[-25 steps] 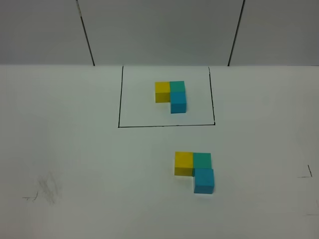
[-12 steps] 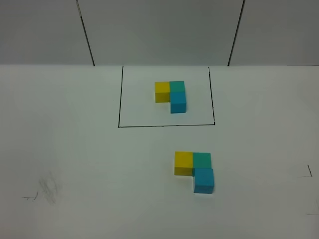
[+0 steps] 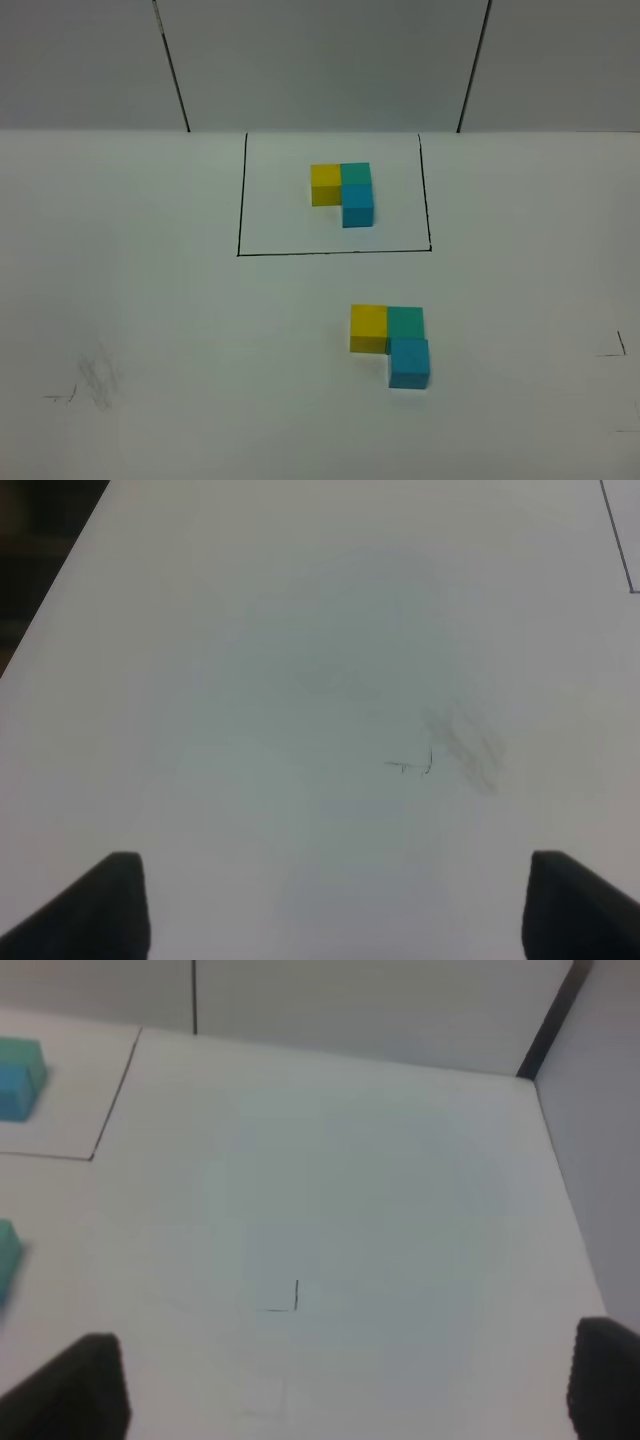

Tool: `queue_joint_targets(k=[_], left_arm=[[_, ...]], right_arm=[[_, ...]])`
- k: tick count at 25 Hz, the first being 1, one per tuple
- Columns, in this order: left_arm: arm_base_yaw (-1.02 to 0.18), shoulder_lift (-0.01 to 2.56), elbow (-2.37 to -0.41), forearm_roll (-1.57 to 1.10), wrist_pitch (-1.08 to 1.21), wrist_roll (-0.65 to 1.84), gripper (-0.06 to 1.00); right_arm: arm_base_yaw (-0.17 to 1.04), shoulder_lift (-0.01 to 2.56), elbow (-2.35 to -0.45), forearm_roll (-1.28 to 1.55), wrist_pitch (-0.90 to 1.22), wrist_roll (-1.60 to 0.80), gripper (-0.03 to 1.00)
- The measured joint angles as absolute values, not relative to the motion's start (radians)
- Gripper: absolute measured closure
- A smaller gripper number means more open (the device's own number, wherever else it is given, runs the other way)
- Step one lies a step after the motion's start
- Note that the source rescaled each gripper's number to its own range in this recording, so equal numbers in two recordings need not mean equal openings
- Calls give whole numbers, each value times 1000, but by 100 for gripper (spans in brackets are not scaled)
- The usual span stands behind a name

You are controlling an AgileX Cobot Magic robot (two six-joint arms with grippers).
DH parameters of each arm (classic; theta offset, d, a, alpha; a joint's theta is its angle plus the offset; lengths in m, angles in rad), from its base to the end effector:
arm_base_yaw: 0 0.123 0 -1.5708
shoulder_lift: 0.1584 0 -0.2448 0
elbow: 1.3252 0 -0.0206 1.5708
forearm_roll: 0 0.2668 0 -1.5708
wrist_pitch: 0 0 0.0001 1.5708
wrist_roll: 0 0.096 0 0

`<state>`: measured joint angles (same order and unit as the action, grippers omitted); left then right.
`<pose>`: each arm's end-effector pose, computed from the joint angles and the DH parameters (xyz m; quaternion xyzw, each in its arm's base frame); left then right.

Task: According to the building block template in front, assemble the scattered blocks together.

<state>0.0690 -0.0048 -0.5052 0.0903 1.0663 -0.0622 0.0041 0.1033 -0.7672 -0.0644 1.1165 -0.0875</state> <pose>0.0519 0.0112 0.2843 -0.0579 0.8492 0.0469 0.5227 0.0340 -0.0054 0.3492 -0.0329 0.8227 -0.0554 0.5648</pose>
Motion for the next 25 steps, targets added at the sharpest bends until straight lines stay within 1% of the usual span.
queue_joint_targets(k=[5,17,25], left_arm=[[69,-5,-505,90,1066,-62,14],[69,-5,-505,90,1066,-63,14],[69,-5,-505,90,1066,-63,14]], right_arm=[[4,-5,-683,-44,1115,-88,15],[4,-8,-504,5,1082,-65,15],[4,-8,-495,-19,1070,-26,18]])
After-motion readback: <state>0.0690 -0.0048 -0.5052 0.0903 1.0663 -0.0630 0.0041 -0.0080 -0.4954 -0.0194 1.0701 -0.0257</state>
